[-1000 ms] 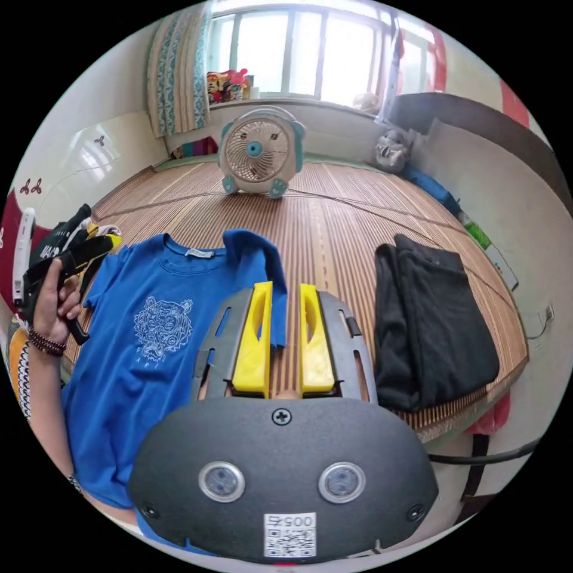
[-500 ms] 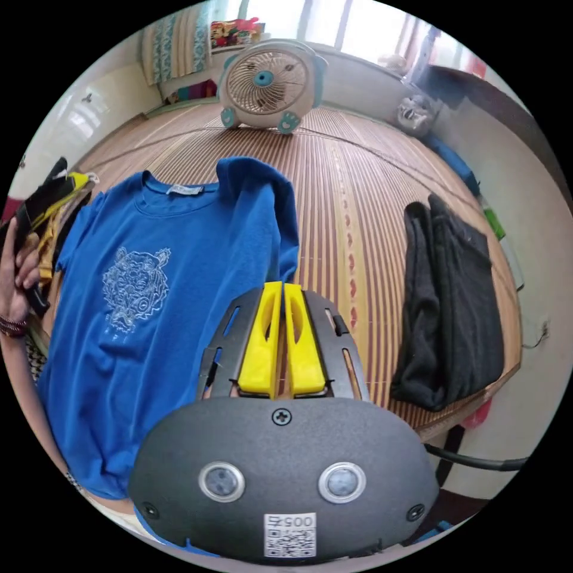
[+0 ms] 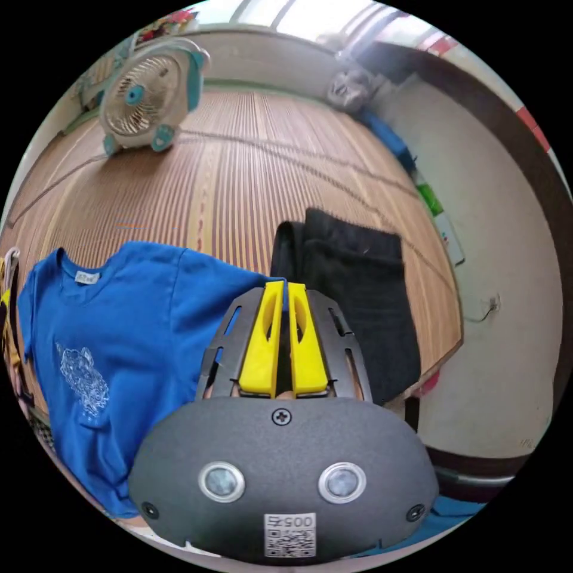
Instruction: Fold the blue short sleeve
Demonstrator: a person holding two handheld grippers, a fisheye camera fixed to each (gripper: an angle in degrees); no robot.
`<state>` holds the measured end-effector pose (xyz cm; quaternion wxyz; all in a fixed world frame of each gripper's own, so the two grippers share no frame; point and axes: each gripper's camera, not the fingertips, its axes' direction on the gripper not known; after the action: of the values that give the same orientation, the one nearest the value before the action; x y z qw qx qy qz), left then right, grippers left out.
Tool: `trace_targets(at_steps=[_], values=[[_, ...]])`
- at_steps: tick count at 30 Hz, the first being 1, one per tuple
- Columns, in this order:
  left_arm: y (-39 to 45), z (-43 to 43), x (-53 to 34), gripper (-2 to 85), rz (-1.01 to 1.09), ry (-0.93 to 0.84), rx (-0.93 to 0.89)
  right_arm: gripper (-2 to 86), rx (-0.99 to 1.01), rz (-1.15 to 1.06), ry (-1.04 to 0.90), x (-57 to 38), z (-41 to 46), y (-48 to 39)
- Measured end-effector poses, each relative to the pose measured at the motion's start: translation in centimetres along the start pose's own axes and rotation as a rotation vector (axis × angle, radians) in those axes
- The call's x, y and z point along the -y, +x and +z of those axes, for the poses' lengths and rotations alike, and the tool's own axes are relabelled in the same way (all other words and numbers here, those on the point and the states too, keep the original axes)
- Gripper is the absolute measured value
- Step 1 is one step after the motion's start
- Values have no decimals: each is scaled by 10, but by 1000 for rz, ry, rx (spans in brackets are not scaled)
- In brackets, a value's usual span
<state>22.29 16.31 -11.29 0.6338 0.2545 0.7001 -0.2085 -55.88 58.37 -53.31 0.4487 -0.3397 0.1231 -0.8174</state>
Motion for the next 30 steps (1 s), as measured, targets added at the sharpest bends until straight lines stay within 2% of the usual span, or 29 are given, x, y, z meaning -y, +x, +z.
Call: trace_targets(at_steps=[1, 3, 6, 8, 11, 16, 20, 25, 30], values=[[5, 3, 0, 40, 8, -9, 8, 7, 9, 15, -72, 3, 15, -2], [11, 7, -1, 40, 21, -29, 16, 14, -8, 93, -49, -2, 14, -4], [18, 15, 1, 43, 37, -85, 38, 27, 15, 102, 111, -29, -24, -31], [22, 22, 3, 46, 44, -124, 86, 42, 102, 84, 197, -54, -48, -60], [26, 38, 3, 48, 56, -195, 159, 64, 212, 46, 142, -59, -41, -99], [23, 73, -5, 43, 49, -323, 233, 69, 224, 46, -8, -53, -2, -134], [31, 71, -4, 41, 57, -297, 246, 68, 227, 70, 109, -70, 2, -132], [51, 72, -4, 41, 116, -259, 335, 66, 298, 108, 105, -70, 8, -116], [54, 68, -6, 41, 104, -197, 337, 63, 243, 71, 114, -64, 12, -123]])
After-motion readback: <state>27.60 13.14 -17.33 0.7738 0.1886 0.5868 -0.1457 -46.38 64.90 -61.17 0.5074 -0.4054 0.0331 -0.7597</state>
